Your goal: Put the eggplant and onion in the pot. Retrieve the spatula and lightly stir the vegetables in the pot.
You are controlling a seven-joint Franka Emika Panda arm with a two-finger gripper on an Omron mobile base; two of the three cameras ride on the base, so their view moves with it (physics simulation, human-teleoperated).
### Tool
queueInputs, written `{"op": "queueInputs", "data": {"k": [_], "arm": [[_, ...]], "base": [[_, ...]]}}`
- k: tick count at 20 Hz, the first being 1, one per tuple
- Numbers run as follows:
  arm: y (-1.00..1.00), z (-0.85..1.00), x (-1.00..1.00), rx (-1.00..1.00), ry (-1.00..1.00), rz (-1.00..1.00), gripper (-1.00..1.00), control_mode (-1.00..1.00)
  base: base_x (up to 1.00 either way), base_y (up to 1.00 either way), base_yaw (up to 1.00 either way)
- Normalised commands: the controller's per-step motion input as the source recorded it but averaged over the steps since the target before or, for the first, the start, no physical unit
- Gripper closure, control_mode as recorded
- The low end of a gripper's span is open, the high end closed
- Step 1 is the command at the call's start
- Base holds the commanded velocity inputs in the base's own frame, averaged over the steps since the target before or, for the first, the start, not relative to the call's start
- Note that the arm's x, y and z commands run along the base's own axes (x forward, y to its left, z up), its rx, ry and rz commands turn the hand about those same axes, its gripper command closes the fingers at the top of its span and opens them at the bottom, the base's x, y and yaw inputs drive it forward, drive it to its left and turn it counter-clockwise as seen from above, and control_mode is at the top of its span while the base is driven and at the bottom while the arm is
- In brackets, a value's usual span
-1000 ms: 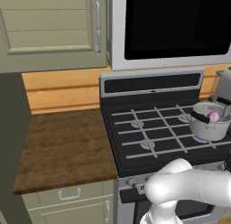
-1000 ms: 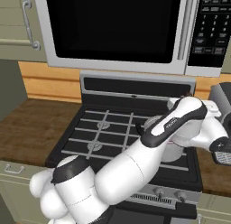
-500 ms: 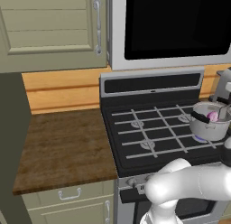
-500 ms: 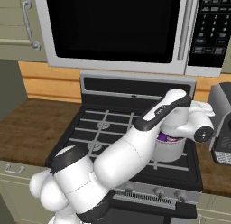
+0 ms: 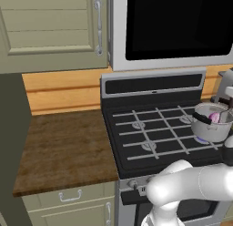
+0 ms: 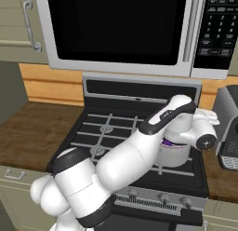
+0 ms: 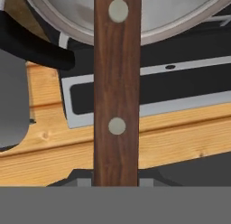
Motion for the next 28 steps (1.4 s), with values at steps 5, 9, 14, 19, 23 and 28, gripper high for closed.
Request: {"op": "queueInputs", "data": {"k": [5, 9, 14, 19, 23, 28], "arm": [[-0.01, -0.10, 0.32, 0.00, 0.00, 0.00, 1.00, -1.00], [0.00, -0.16, 0.46, 0.00, -0.01, 0.00, 1.00, -1.00], [0.00, -0.16, 0.37, 0.00, -0.02, 0.00, 1.00, -1.00], [-0.10, -0.27, -0.01, 0.00, 0.00, -0.02, 1.00, -1.00], [-0.01, -0.30, -0.14, 0.00, 0.00, -0.05, 1.00, -1.00], [0.00, -0.27, -0.16, 0.00, 0.02, -0.08, 1.00, -1.00]], "base": [[0.00, 0.00, 0.00], [0.00, 0.00, 0.00], [0.00, 0.00, 0.00], [0.00, 0.00, 0.00], [0.00, 0.00, 0.00], [0.00, 0.00, 0.00]]}}
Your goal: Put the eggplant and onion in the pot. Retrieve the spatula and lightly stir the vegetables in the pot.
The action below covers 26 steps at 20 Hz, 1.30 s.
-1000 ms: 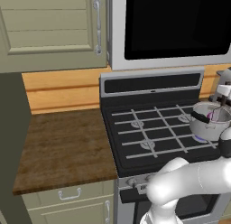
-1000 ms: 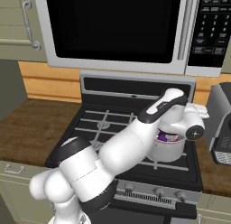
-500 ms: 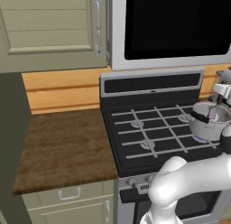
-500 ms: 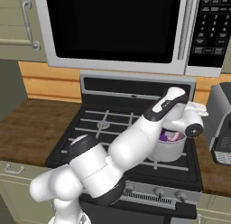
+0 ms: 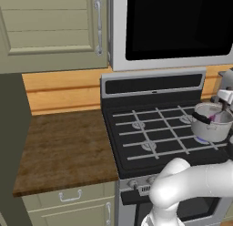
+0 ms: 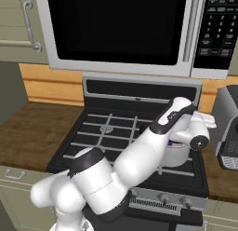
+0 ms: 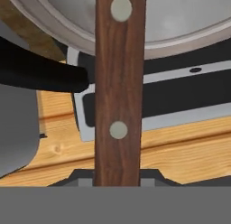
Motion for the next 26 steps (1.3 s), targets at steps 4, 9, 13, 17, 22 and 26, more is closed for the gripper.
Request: {"op": "queueInputs", "data": {"k": [4, 9, 13, 17, 22, 26], "arm": [[0.00, 0.04, -0.23, 0.00, 0.00, -0.08, 1.00, -1.00], [0.02, 0.54, -0.05, 0.00, -0.10, -0.05, 1.00, -1.00], [0.02, 0.49, 0.01, 0.00, -0.15, -0.04, 1.00, -1.00], [0.01, 0.06, 0.03, 0.00, -0.13, 0.00, 1.00, -1.00], [0.03, -0.25, 0.19, 0.00, -0.12, 0.00, 1.00, -1.00], [0.00, -0.23, 0.11, 0.00, -0.18, 0.00, 1.00, -1.00]], "base": [[0.00, 0.00, 0.00], [0.00, 0.00, 0.00], [0.00, 0.00, 0.00], [0.00, 0.00, 0.00], [0.00, 0.00, 0.00], [0.00, 0.00, 0.00]]}}
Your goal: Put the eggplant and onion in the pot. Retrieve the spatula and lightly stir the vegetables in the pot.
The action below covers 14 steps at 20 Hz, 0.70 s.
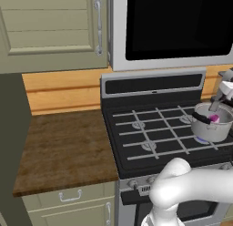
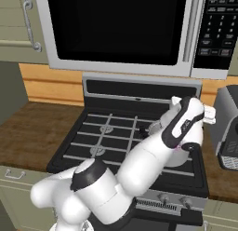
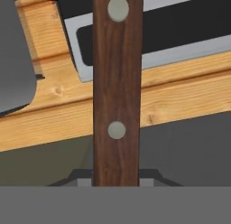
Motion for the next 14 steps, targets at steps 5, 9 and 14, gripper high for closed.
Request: {"op": "queueInputs", "data": {"k": [5, 9, 14], "arm": [[0.00, -0.39, 0.00, 0.00, -0.16, 0.00, 1.00, -1.00], [0.00, -0.16, -0.07, 0.00, -0.14, 0.00, 1.00, -1.00], [0.00, 0.00, -0.52, 0.00, -0.09, -0.04, 1.00, -1.00]], "base": [[0.00, 0.00, 0.00], [0.00, 0.00, 0.00], [0.00, 0.00, 0.00]]}}
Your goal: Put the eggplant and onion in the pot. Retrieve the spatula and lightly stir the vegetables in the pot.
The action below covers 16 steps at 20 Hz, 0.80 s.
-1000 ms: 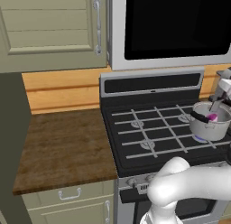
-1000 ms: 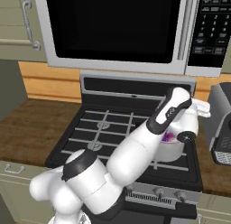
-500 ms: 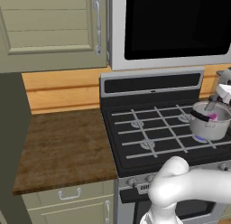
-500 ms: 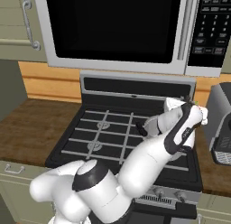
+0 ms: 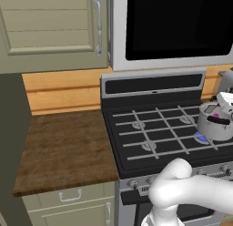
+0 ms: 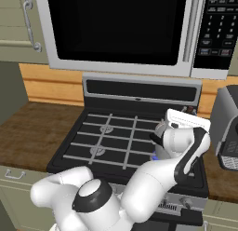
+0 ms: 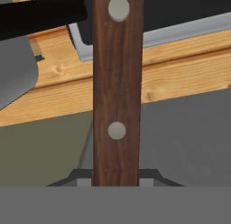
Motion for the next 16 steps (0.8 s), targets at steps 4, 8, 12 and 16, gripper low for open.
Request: {"op": "queueInputs", "data": {"k": [4, 8, 12, 16], "arm": [[0.00, 0.00, -0.49, 0.00, -0.07, -0.05, 1.00, -1.00], [0.00, 0.05, -0.31, 0.00, -0.06, -0.08, 1.00, -1.00], [0.00, 0.05, -0.25, 0.00, 0.02, -0.12, 1.00, -1.00], [0.00, 0.03, -0.26, 0.00, 0.23, -0.14, 1.00, -1.00]], "base": [[0.00, 0.00, 0.00], [0.00, 0.00, 0.00], [0.00, 0.00, 0.00], [0.00, 0.00, 0.00]]}}
